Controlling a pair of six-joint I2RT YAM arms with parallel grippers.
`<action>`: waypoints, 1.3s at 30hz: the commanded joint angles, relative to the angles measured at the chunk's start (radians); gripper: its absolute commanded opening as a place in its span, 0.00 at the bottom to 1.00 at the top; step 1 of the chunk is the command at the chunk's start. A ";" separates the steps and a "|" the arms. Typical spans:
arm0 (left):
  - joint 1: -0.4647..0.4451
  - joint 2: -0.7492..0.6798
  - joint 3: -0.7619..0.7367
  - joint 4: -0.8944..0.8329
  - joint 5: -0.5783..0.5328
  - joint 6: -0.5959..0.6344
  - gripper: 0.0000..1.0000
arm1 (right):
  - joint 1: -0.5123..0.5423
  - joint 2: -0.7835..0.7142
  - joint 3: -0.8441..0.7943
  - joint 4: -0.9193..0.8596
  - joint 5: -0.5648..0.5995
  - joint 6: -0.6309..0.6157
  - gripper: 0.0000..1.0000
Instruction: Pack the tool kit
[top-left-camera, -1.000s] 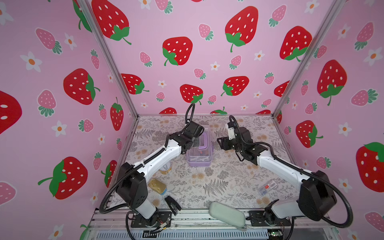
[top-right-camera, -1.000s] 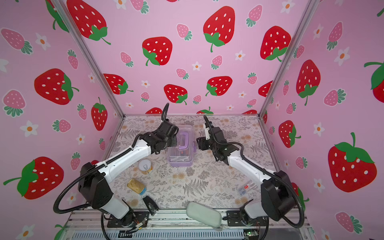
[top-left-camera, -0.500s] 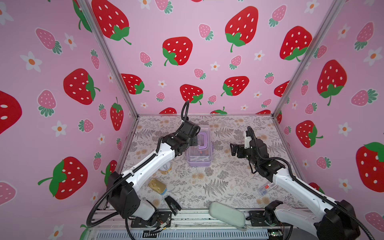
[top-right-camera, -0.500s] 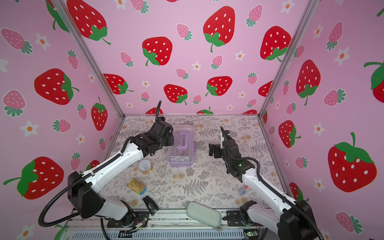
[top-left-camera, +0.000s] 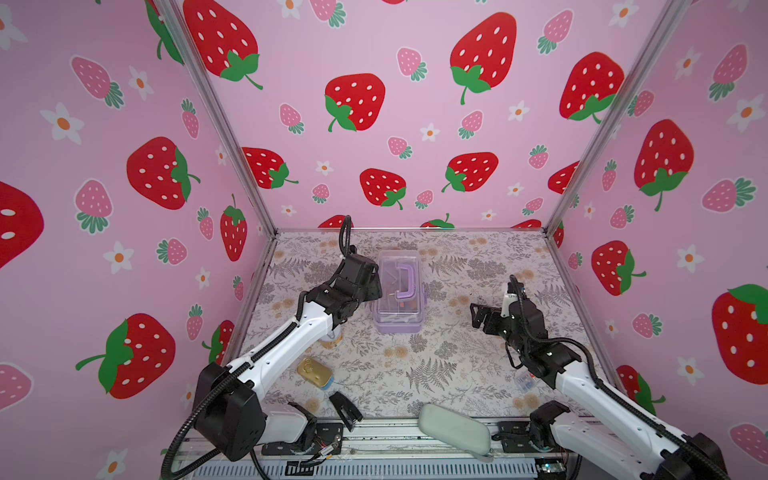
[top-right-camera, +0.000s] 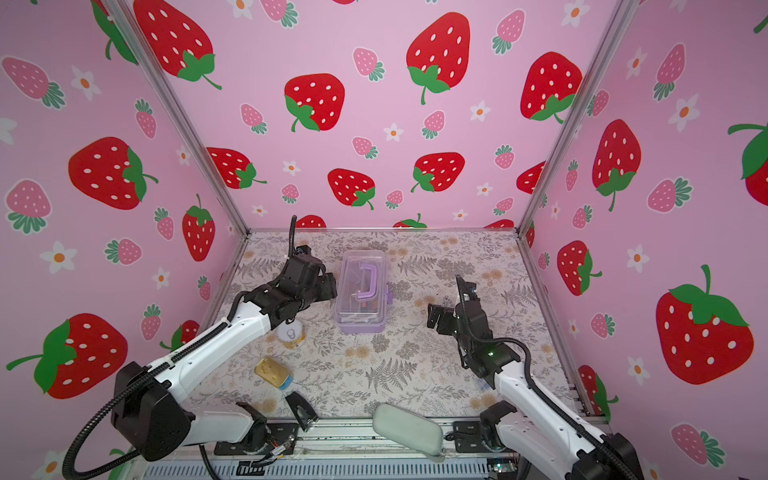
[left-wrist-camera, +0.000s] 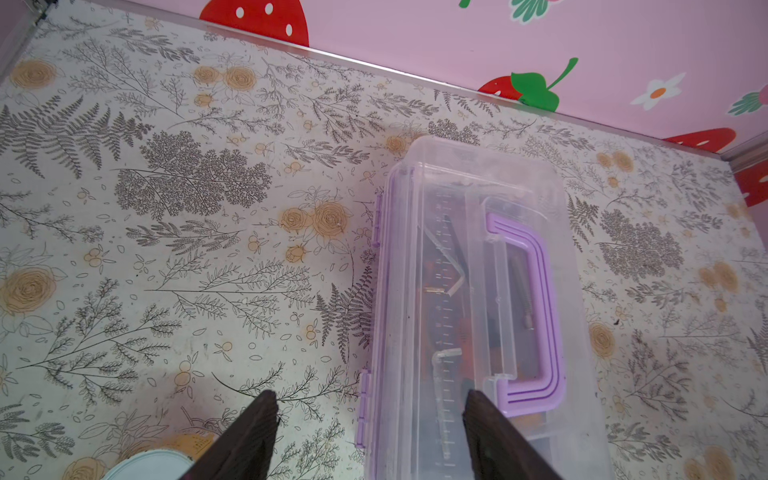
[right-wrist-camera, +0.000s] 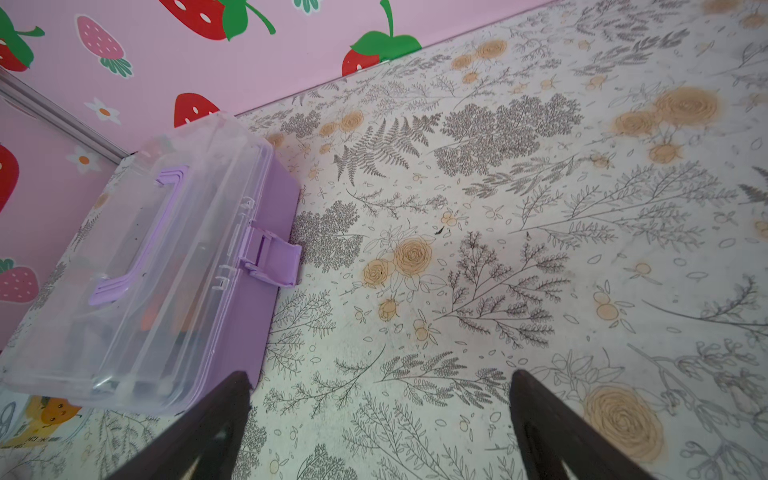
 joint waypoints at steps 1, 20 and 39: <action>0.015 -0.002 -0.012 0.085 0.076 0.012 0.74 | -0.004 0.048 -0.021 -0.007 -0.059 0.093 0.99; 0.047 0.105 -0.034 0.250 0.307 0.035 0.68 | -0.002 0.457 -0.106 0.491 -0.355 0.346 0.63; 0.048 0.121 -0.050 0.241 0.348 0.010 0.68 | 0.110 0.841 0.026 0.981 -0.331 0.880 0.99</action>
